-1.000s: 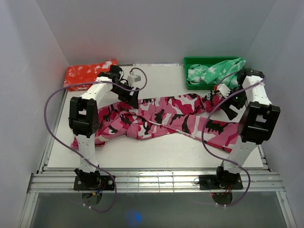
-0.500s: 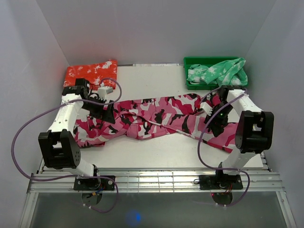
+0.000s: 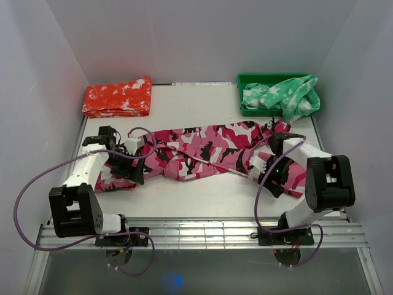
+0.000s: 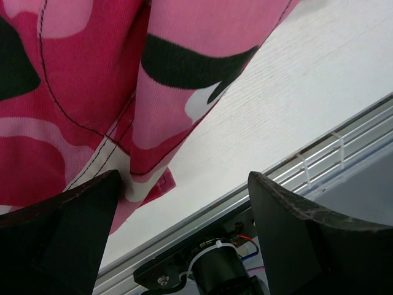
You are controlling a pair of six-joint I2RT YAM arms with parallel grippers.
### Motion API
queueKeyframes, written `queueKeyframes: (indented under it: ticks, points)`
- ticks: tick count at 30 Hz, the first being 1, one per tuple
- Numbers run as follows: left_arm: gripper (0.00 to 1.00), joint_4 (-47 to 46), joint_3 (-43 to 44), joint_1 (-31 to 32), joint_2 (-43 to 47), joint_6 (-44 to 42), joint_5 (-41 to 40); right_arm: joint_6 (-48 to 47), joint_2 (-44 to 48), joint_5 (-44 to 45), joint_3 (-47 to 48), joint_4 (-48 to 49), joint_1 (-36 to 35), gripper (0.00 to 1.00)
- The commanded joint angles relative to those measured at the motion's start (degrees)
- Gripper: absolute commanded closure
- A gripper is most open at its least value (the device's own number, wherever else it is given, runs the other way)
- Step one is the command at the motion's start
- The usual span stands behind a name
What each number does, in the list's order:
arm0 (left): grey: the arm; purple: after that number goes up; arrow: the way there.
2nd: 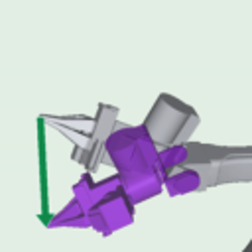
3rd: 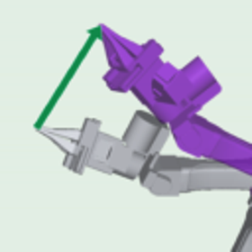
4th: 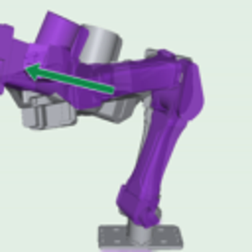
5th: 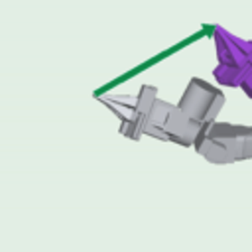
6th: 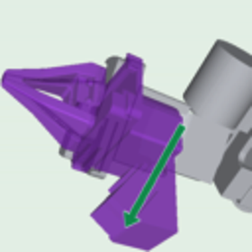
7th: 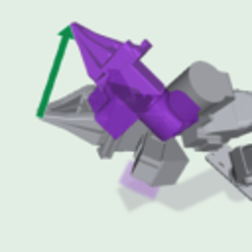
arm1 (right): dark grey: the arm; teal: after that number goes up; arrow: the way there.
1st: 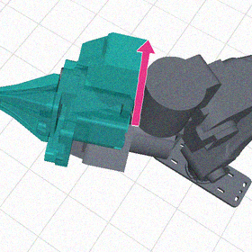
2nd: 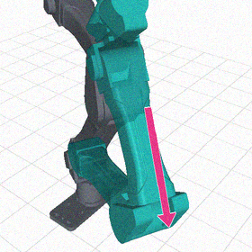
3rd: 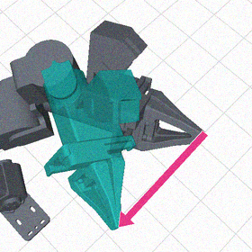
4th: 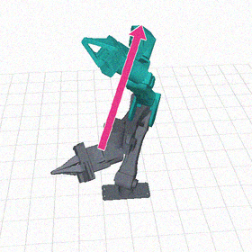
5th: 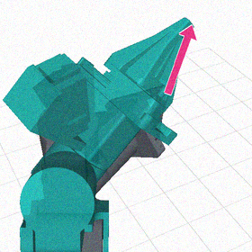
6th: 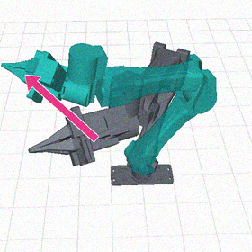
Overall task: Fold and stack the trousers
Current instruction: Flatten the trousers out
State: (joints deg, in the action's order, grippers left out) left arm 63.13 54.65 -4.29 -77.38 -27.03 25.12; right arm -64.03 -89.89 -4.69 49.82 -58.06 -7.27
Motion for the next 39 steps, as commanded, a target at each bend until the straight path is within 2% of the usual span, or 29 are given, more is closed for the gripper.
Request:
queueKeyframes:
  ticks: [1, 3, 4, 5, 6, 7, 8, 9, 10, 11, 13, 15, 18, 23, 28, 31, 34, 37, 39]
  points:
    - [0.05, -5.47, -3.66, -0.28, 2.94, -2.59, -3.76, 3.02, -1.17, 7.91, -2.19, 12.52, 0.15, 0.36]
    - [0.10, -6.70, -4.73, -0.28, 2.68, -4.26, -5.25, 3.56, -2.22, 9.34, -0.79, 14.81, 0.15, 0.53]
    - [0.12, -7.93, -5.51, -0.28, 2.50, -4.87, -5.87, 3.65, -2.66, 9.87, 0.00, 14.82, 0.15, 0.74]
    - [0.20, -8.37, -5.87, -0.28, 2.15, -6.53, -6.83, 3.91, -3.36, 10.92, 0.97, 14.56, 0.32, 0.87]
    - [0.26, -9.33, -6.22, -0.28, 2.06, -7.33, -7.54, 4.00, -3.45, 11.10, 3.41, 13.34, 0.59, 0.92]
    - [0.35, -9.78, -6.83, -0.28, 2.06, -8.04, -8.24, 3.65, -3.37, 10.32, 5.09, 11.93, 1.02, 0.92]
    - [0.50, -10.05, -6.93, -0.28, 2.58, -8.91, -8.95, 3.48, -3.28, 9.97, 7.11, 10.44, 1.90, 0.92]
    - [0.58, -10.31, -7.10, -0.54, 3.20, -11.01, -9.65, 3.39, -3.10, 9.53, 9.31, 8.95, 2.43, 0.92]
    - [0.65, -10.49, -7.63, -1.06, 4.07, -12.60, -9.83, 2.60, -2.58, 8.04, 14.72, 5.10, 3.22, 0.92]
    - [0.82, -10.57, -8.07, -1.24, 6.69, -14.35, -10.18, 2.16, -2.31, 7.25, 17.82, 2.89, 5.05, 0.92]
    - [1.00, -11.45, -9.73, -1.59, 9.87, -20.15, -12.28, 0.76, -2.22, 5.66, 27.19, -2.81, 6.47, 0.92]
    - [1.00, -12.50, -12.89, -2.99, 15.12, -27.50, -14.04, -1.70, -3.10, 4.26, 36.34, -7.82, 11.55, 0.92]
    - [1.00, -14.35, -17.46, -4.66, 21.82, -36.56, -15.28, -4.34, -4.94, 2.93, 46.02, -12.40, 15.16, 0.92]
    - [1.00, -20.58, -22.04, -8.00, 29.82, -45.12, -14.58, -7.94, -7.93, 4.42, 51.78, -15.41, 20.70, 0.92]
    - [1.00, -26.56, -23.98, -15.55, 33.61, -50.40, -9.84, -9.09, -11.18, 9.60, 50.29, -15.50, 25.89, 0.92]
    - [1.00, -36.29, -24.95, -21.35, 34.32, -50.40, -6.69, -9.71, -13.12, 11.10, 49.76, -16.20, 28.35, 0.92]
    - [1.00, -40.10, -23.90, -27.86, 33.45, -49.88, -1.94, -10.93, -13.74, 11.37, 48.80, -16.91, 29.94, 0.92]
    - [1.00, -37.84, -19.87, -29.63, 30.99, -49.52, -0.43, -15.31, -10.58, 10.75, 42.66, -16.82, 30.21, 0.92]
    - [1.00, -28.98, -17.05, -30.07, 29.93, -52.23, 2.99, -17.52, -6.99, 9.53, 36.44, -16.91, 30.29, 0.92]
